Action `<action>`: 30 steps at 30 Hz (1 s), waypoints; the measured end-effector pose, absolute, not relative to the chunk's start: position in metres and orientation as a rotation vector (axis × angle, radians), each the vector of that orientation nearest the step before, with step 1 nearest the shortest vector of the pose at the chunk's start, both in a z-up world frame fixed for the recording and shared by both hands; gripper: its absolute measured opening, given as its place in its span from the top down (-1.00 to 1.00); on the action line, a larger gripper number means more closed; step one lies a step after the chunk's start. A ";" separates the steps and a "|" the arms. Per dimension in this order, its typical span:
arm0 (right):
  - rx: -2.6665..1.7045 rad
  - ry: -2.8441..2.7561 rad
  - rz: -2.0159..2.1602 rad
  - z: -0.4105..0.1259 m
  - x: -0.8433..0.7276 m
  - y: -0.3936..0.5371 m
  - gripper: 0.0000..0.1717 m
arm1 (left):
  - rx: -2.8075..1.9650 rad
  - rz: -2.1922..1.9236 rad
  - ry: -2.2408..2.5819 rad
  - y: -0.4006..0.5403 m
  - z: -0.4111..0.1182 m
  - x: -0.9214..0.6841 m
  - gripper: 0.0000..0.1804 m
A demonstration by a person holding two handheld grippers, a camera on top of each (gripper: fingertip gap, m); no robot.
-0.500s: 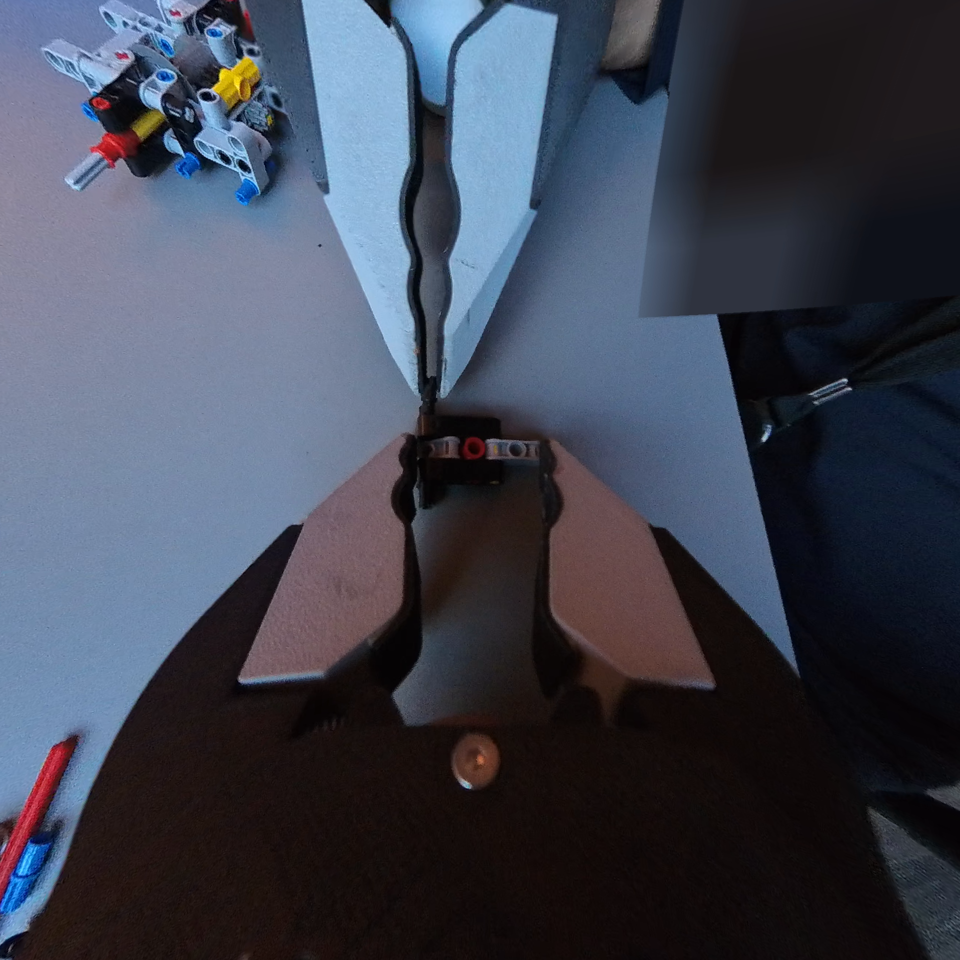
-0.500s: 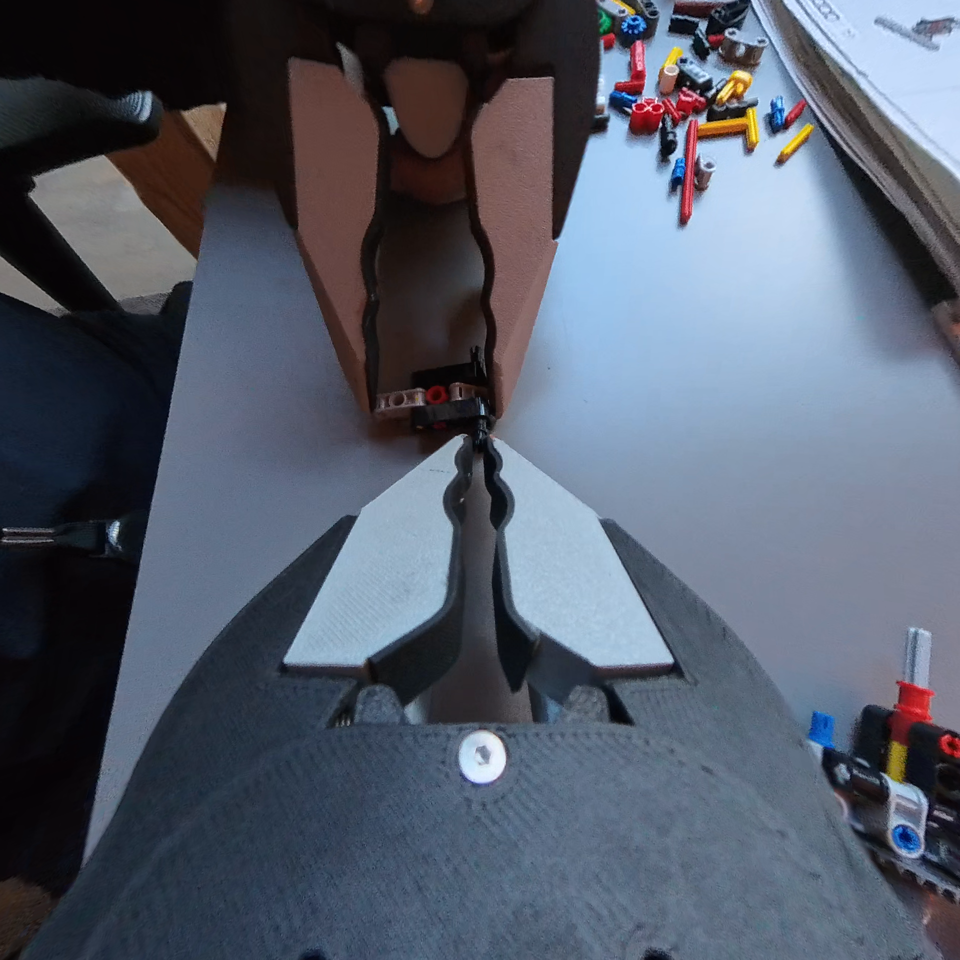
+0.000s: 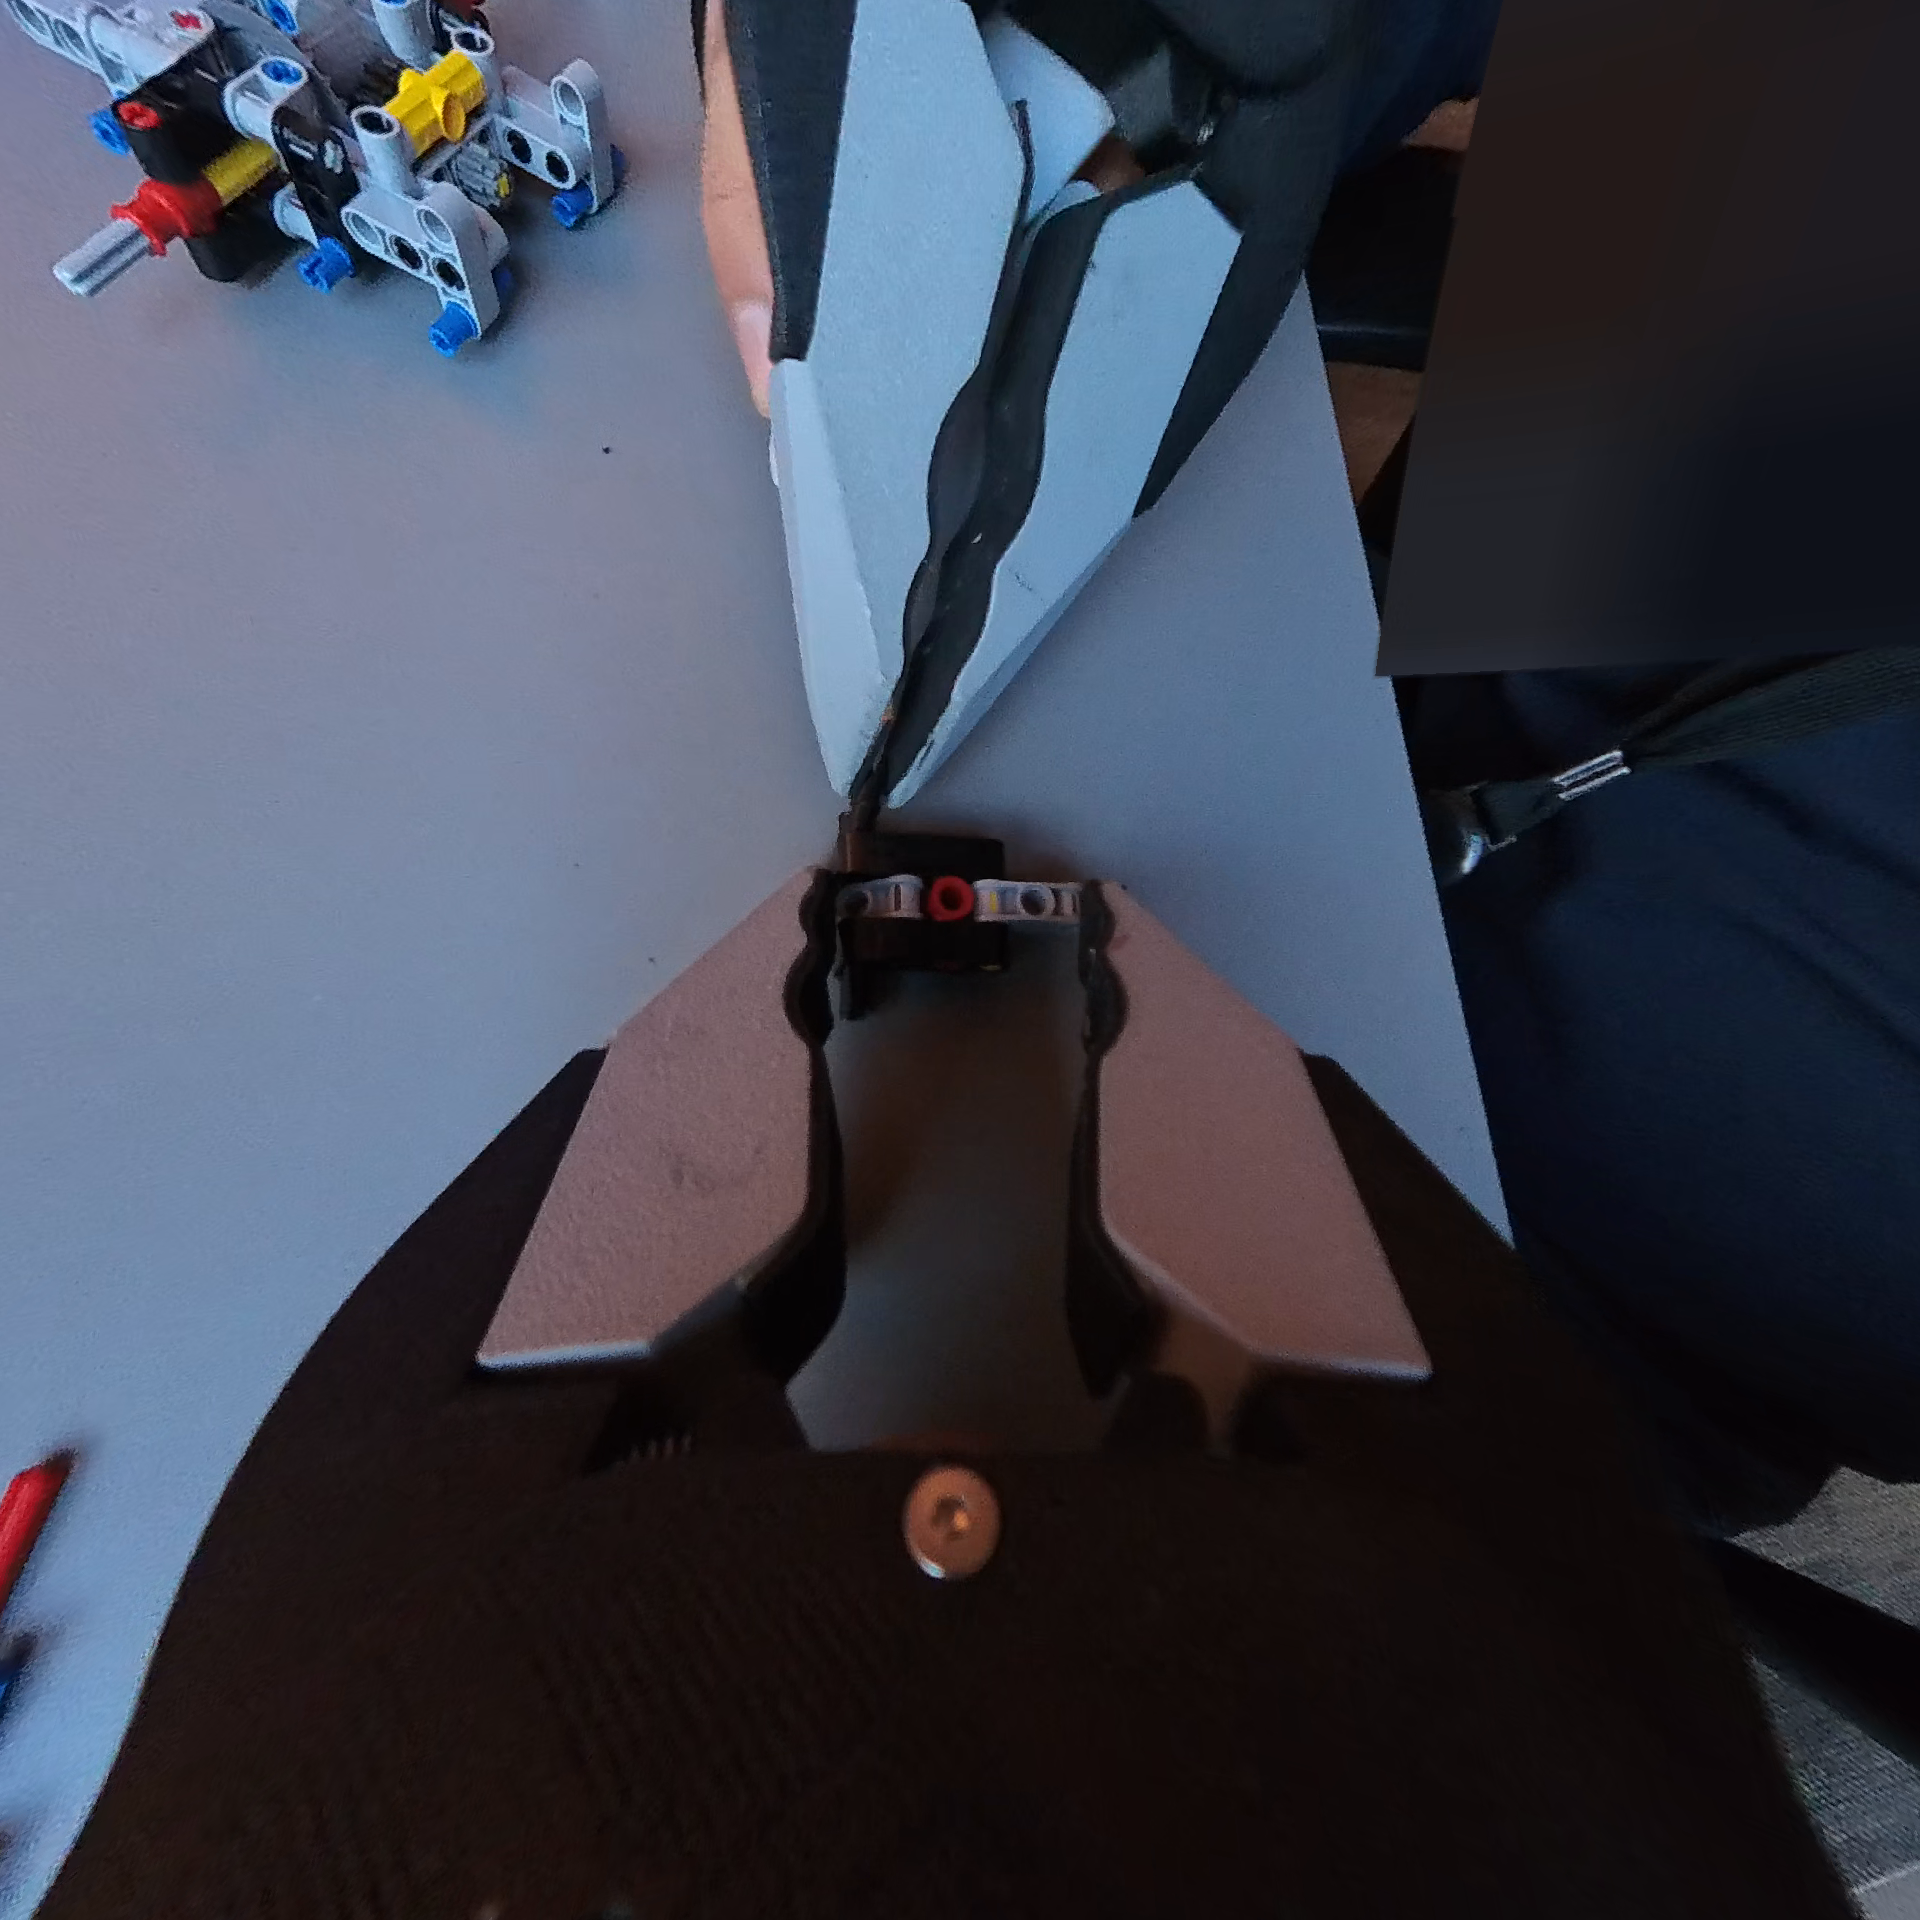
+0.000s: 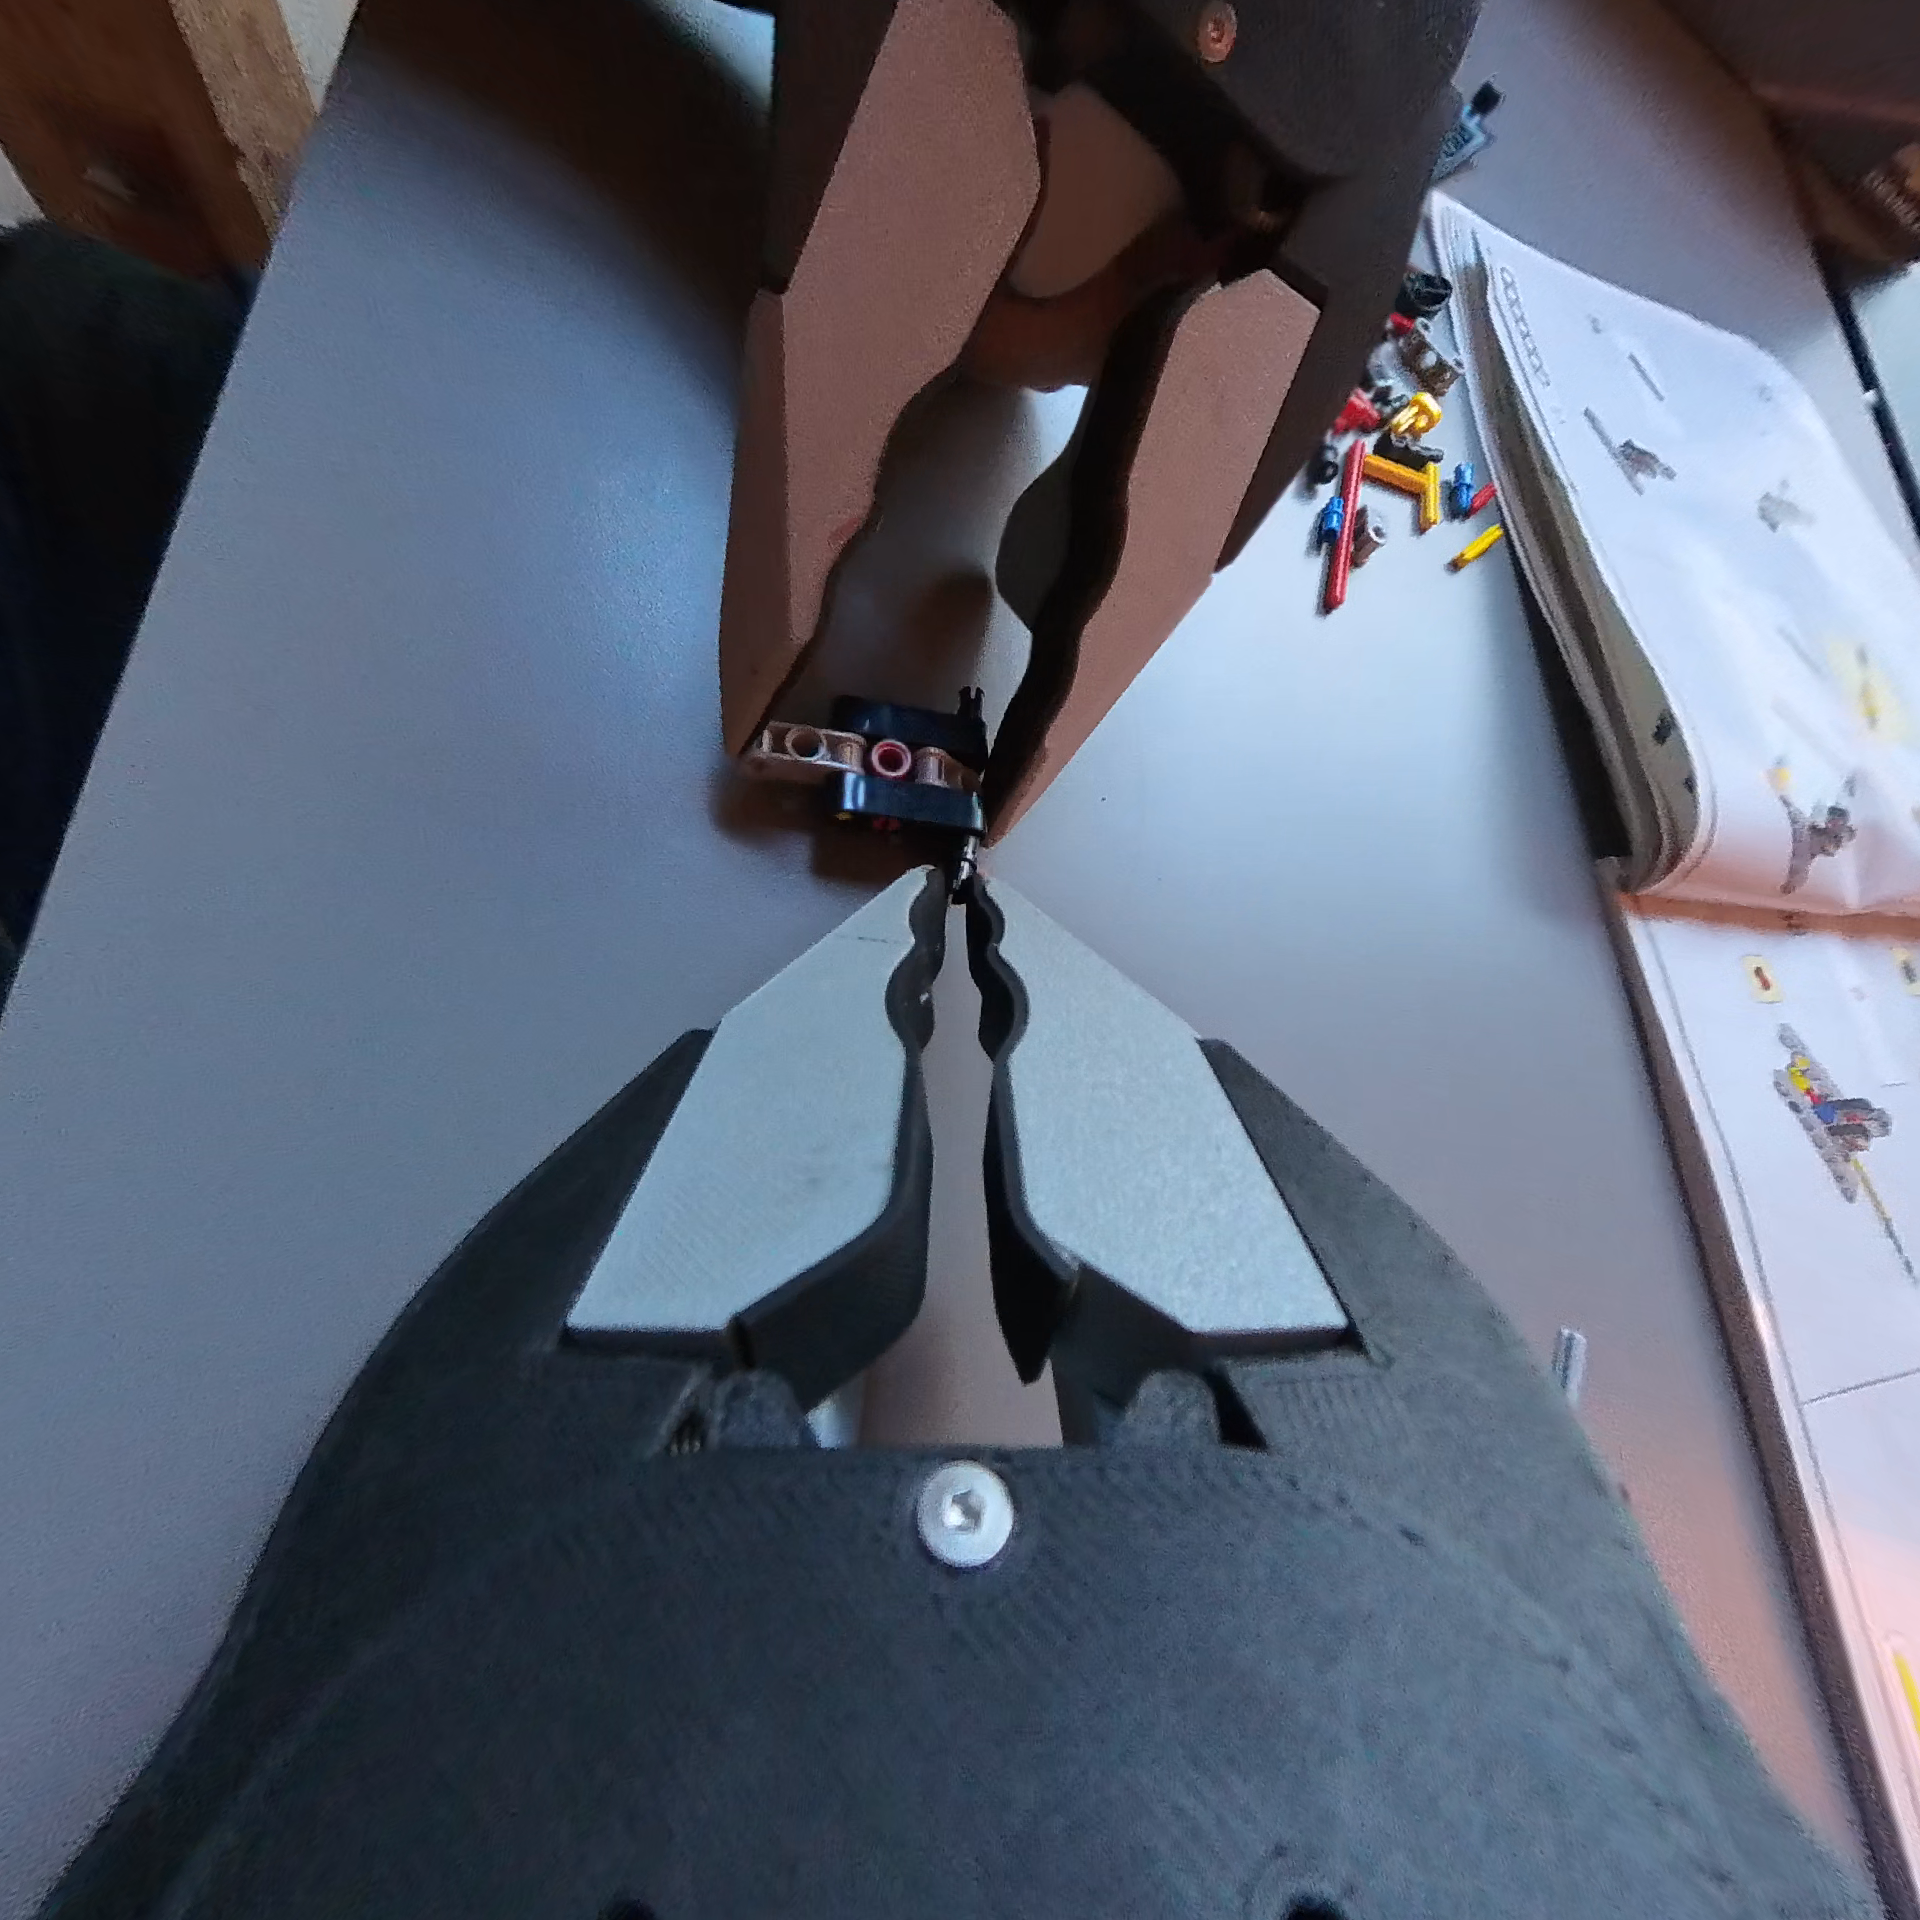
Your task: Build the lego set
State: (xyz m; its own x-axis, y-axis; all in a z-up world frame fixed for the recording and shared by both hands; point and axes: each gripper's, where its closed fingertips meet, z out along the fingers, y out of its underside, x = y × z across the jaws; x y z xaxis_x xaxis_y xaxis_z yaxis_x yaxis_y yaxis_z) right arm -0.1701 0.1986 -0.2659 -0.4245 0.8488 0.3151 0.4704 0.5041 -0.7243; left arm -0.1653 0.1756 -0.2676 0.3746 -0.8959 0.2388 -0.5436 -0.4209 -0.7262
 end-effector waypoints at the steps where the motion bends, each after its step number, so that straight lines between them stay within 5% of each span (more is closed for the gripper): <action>1: -1.072 -2.072 0.718 -0.266 -0.170 0.198 1.00 | -2.093 -0.837 1.241 0.176 -0.268 -0.165 0.51; 19: -1.883 -2.067 1.520 -0.270 -0.168 0.188 0.99 | -2.019 -0.630 1.327 0.175 -0.272 -0.166 0.50; 30: -1.514 -2.166 1.200 -0.269 -0.168 0.191 0.99 | -2.014 -0.699 1.363 0.173 -0.272 -0.168 0.50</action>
State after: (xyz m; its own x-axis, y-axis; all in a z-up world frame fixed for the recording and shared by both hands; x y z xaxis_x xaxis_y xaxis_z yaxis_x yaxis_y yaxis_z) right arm -0.1681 0.1913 -0.2692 -0.4348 0.8656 -0.2483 0.6696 0.1264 -0.7319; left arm -0.1676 0.1731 -0.2716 0.3334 -0.9384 0.0905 -0.6214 -0.2909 -0.7275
